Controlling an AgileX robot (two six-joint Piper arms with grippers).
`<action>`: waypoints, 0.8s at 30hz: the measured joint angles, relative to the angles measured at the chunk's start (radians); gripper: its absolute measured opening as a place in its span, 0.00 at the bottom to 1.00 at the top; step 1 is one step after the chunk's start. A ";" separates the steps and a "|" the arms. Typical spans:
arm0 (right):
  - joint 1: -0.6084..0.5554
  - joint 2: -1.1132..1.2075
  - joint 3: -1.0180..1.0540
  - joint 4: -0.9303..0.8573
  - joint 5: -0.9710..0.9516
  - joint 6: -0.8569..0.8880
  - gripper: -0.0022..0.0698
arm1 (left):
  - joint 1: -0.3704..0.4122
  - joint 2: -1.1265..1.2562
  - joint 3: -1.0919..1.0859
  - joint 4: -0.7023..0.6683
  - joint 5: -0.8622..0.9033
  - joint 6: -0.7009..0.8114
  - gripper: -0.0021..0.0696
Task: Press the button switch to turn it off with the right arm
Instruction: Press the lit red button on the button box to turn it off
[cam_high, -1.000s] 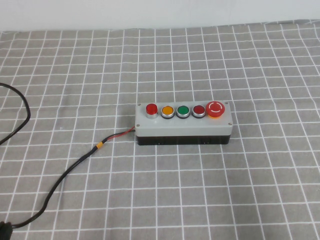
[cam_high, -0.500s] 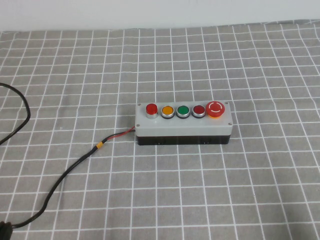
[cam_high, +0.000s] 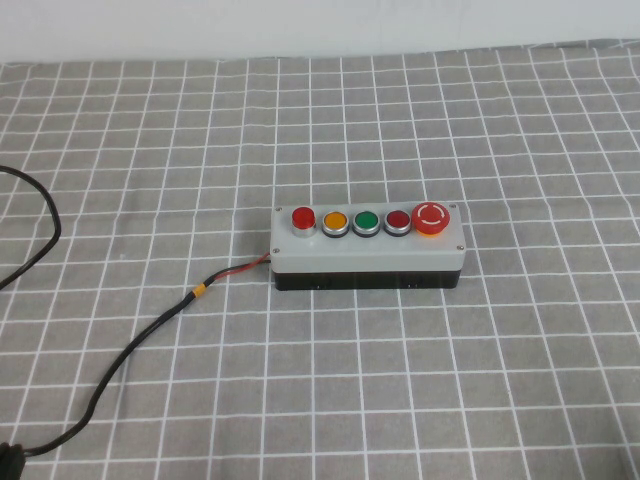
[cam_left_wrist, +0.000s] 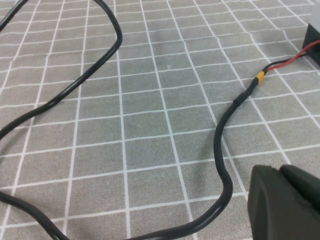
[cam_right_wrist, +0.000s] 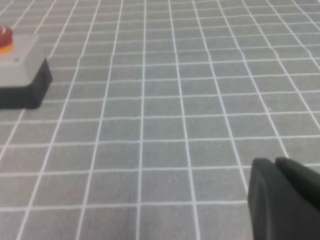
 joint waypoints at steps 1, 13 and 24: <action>-0.002 0.000 0.000 0.008 0.007 -0.017 0.01 | 0.000 0.000 0.000 0.000 0.000 0.000 0.02; -0.069 -0.004 0.032 0.029 0.008 -0.042 0.01 | 0.000 0.000 0.000 0.000 0.000 0.000 0.02; -0.087 -0.004 0.040 0.031 -0.080 -0.042 0.01 | 0.000 0.000 0.000 0.000 0.000 0.000 0.02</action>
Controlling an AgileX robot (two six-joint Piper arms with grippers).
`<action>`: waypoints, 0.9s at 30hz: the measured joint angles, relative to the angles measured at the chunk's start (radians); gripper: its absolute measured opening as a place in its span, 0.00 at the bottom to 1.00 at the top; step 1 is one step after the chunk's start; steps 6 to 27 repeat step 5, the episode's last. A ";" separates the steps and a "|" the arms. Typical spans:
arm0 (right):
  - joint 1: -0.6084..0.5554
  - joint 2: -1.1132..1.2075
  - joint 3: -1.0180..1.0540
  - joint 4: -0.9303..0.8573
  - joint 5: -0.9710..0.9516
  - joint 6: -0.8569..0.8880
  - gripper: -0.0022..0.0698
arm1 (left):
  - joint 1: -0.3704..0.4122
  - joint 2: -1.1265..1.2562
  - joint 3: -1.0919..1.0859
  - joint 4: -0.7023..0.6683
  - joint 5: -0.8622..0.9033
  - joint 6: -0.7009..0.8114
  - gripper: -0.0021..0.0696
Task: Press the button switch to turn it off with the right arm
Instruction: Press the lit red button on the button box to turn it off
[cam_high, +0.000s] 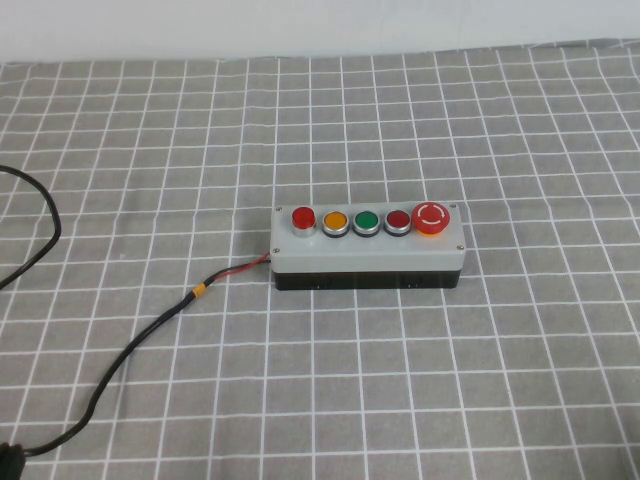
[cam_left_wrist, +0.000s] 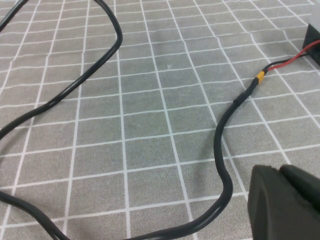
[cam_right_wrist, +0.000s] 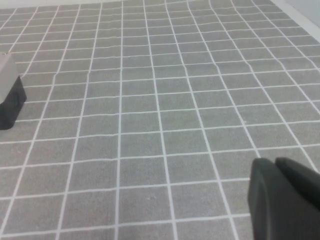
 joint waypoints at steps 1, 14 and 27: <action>0.000 0.000 0.000 0.000 0.000 0.000 0.01 | 0.000 0.000 0.000 0.000 0.000 0.000 0.02; 0.000 0.000 0.000 0.000 -0.002 0.000 0.01 | 0.000 0.000 0.000 0.000 0.000 0.000 0.02; 0.000 0.000 0.000 0.000 -0.002 0.000 0.01 | 0.000 0.000 0.000 0.000 0.000 0.000 0.02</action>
